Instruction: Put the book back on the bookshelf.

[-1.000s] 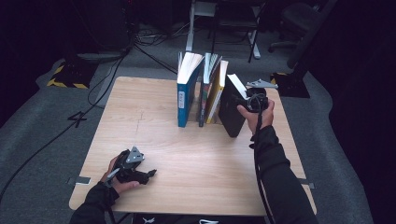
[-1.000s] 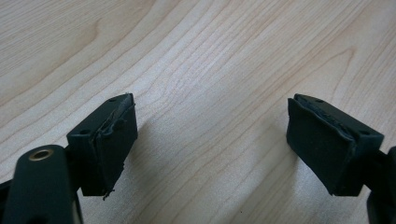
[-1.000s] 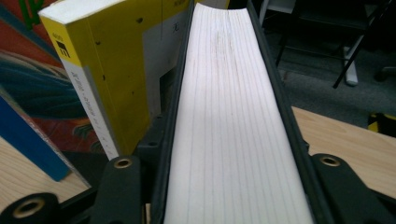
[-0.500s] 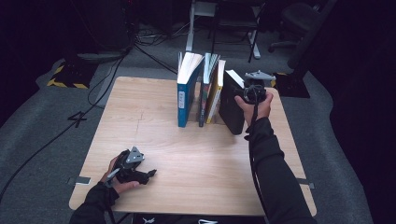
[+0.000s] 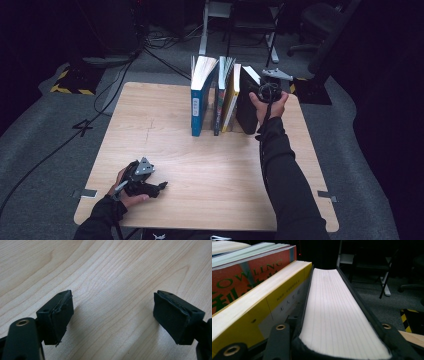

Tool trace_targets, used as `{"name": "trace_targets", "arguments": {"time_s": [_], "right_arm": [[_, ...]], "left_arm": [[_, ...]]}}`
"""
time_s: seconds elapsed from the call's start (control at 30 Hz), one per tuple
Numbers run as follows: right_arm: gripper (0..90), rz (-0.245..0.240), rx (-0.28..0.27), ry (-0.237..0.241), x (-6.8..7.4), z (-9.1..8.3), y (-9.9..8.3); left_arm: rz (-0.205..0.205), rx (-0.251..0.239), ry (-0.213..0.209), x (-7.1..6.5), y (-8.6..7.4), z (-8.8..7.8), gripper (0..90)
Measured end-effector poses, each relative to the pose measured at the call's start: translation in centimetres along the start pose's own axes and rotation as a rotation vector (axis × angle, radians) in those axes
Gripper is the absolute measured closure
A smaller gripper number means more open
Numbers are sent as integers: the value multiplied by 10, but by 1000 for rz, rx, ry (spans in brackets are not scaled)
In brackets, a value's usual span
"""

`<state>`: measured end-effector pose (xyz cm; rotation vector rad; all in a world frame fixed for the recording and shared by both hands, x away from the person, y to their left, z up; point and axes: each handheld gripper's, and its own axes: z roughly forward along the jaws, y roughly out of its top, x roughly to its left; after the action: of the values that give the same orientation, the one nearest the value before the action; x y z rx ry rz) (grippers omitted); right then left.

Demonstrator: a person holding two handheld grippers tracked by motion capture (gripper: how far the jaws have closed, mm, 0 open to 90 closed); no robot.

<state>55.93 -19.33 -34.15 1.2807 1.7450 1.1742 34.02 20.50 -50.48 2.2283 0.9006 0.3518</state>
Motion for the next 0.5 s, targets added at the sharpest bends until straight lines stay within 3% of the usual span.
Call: {"name": "trace_targets", "arguments": {"time_s": [0.17,0.5], "right_arm": [[535,-2,-50,-14,1,9,-4],[535,-3,-84,-5,-1,16,-14]], "left_arm": [[-1,0,2,-1,0,0,175],[7,-3,-6,-1,0,0,182]]}}
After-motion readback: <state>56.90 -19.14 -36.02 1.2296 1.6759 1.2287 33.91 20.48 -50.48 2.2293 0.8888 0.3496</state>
